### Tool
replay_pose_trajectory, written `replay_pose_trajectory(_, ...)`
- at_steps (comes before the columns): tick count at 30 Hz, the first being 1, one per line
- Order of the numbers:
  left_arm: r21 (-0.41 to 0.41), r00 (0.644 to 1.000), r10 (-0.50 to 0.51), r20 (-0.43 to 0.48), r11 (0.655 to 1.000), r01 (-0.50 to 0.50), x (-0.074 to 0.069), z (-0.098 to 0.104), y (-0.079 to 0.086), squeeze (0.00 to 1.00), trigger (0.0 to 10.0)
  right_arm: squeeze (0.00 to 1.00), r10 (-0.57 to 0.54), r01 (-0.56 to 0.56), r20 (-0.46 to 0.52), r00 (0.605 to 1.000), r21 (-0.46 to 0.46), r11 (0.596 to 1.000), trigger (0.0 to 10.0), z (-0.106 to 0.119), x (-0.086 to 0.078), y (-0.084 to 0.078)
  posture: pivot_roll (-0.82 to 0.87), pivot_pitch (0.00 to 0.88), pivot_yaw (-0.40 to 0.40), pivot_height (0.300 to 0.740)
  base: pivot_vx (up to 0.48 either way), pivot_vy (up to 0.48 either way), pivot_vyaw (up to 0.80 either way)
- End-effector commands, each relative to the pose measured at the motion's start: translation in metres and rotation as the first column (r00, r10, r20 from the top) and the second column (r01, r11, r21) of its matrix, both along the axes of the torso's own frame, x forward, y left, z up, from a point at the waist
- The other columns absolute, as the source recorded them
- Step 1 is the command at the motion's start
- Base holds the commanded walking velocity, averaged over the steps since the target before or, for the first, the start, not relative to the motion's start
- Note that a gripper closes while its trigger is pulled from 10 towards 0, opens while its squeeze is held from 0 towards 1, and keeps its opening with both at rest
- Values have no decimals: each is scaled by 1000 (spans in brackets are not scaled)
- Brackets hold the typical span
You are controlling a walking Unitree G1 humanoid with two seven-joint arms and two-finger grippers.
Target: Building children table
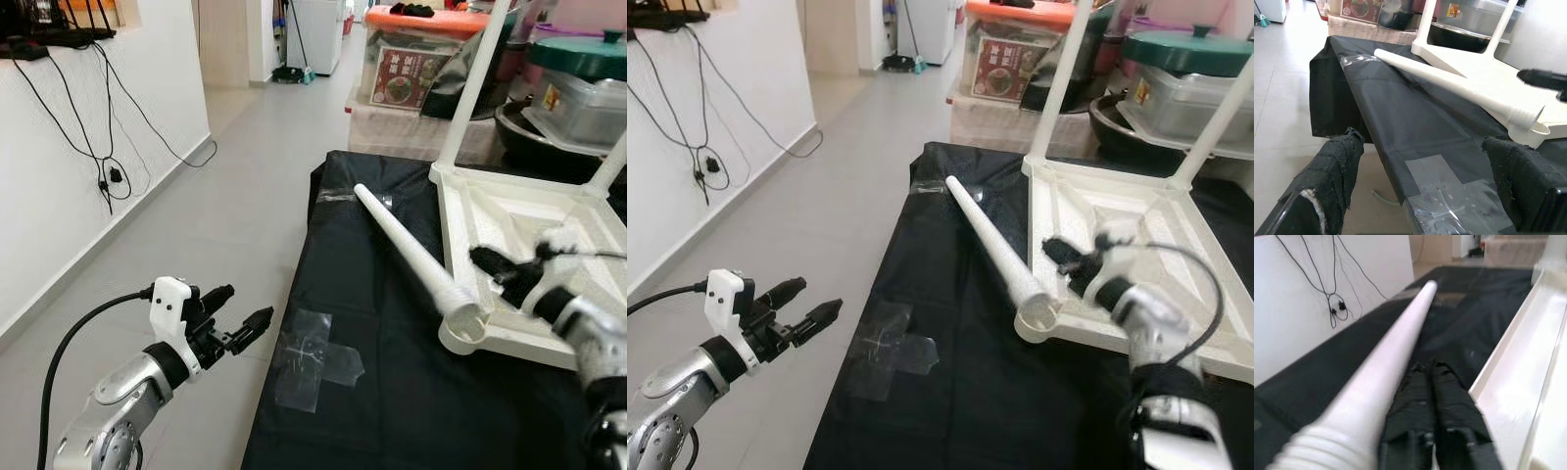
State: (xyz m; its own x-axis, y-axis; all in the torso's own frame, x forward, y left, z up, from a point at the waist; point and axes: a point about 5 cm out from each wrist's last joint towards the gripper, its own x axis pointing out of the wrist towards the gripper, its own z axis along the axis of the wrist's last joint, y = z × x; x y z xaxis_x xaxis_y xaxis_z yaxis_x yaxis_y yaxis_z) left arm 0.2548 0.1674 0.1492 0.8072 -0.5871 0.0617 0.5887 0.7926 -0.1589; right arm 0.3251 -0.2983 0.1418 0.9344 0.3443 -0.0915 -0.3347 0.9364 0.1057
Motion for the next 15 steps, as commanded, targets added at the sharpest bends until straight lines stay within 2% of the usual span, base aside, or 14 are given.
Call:
replay_pose_trajectory(1, 12, 1000, 23, 12, 1000, -23, 1, 1, 7, 0, 10000, 0, -17, 18, 27, 999, -54, 998, 0, 2, 2, 7, 44, 0, -64, 740, 0, 0, 0)
replay_pose_trajectory(3, 7, 999, 46, 13, 999, -46, 2, 2, 10, 0, 10000, 0, 12, -8, 39, 999, -88, 996, 0, 1, 4, 24, 45, 0, -63, 740, 0, 0, 0)
replay_pose_trajectory(5, 6, 999, 50, 12, 999, -50, 3, 2, 11, 0, 10000, 0, 16, -11, 45, 999, -94, 996, 0, 1, 4, 27, 45, 0, -63, 740, 0, 0, 0)
replay_pose_trajectory(6, 8, 999, 54, 11, 999, -54, 3, 2, 11, 0, 10000, 0, 27, -22, 53, 998, -81, 996, 0, 1, 5, 39, 46, 0, -65, 740, 0, 0, 0)
replay_pose_trajectory(9, 11, 999, 53, 10, 999, -53, 3, 1, 10, 0, 10000, 0, 9, -6, 41, 999, -90, 996, 0, -2, 8, 49, 50, 0, -65, 740, 0, 0, 0)
replay_pose_trajectory(10, 12, 998, 54, 9, 998, -54, 2, 1, 10, 0, 10000, 0, -13, 14, 17, 1000, -71, 997, 8196, -5, 11, 59, 52, 0, -65, 740, 0, 0, 0)
replay_pose_trajectory(11, 14, 998, 61, 8, 998, -62, 2, 0, 10, 0, 10000, 0, -37, 38, 15, 999, -47, 998, 10000, -5, 12, 68, 55, 0, -69, 740, 0, 0, 0)
replay_pose_trajectory(12, 17, 997, 71, 7, 997, -71, 1, 0, 11, 0, 10000, 129, -53, 54, 14, 998, -23, 998, 10000, -3, 14, 75, 56, 0, -69, 740, 0, 0, 0)
replay_pose_trajectory(14, 18, 997, 78, 7, 997, -79, 1, -1, 12, 0, 10000, 129, -60, 60, 17, 998, -5, 998, 10000, -2, 14, 78, 56, 0, -69, 740, 0, 0, 0)
replay_pose_trajectory(15, 25, 995, 95, 6, 995, -95, 2, -2, 14, 0, 10000, 1000, -67, 66, 31, 997, 8, 998, 10000, 1, 15, 83, 56, 0, -71, 740, 0, 0, 0)
